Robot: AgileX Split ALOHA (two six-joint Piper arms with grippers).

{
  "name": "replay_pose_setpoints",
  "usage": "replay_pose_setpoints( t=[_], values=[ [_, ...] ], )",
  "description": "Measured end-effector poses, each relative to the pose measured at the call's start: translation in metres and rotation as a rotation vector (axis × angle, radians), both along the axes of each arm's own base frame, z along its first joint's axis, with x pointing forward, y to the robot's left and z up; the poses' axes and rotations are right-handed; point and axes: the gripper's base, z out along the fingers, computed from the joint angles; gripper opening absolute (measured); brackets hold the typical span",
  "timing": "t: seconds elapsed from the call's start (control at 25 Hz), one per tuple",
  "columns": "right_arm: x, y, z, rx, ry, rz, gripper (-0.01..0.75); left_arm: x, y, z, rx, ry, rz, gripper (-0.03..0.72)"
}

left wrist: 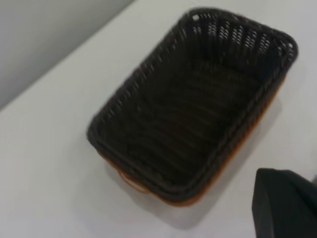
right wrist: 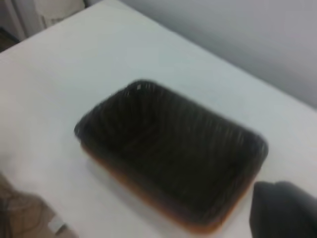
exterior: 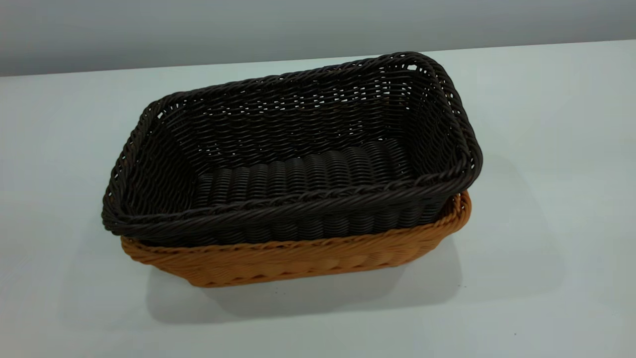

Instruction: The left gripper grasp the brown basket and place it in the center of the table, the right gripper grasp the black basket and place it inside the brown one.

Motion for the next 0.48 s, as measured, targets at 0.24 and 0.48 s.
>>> replay_pose_setpoints(
  t=[0.24,0.48],
  values=[
    [-0.047,-0.026,-0.06,0.035,0.044,-0.091,0.006,-0.003,-0.007,-0.03,0.021,0.146,-0.026,-0.001],
    [-0.072,-0.044,-0.112,0.057,0.035,-0.166,0.006,-0.005,-0.004,-0.044,0.091,0.218,-0.02,-0.001]
  ],
)
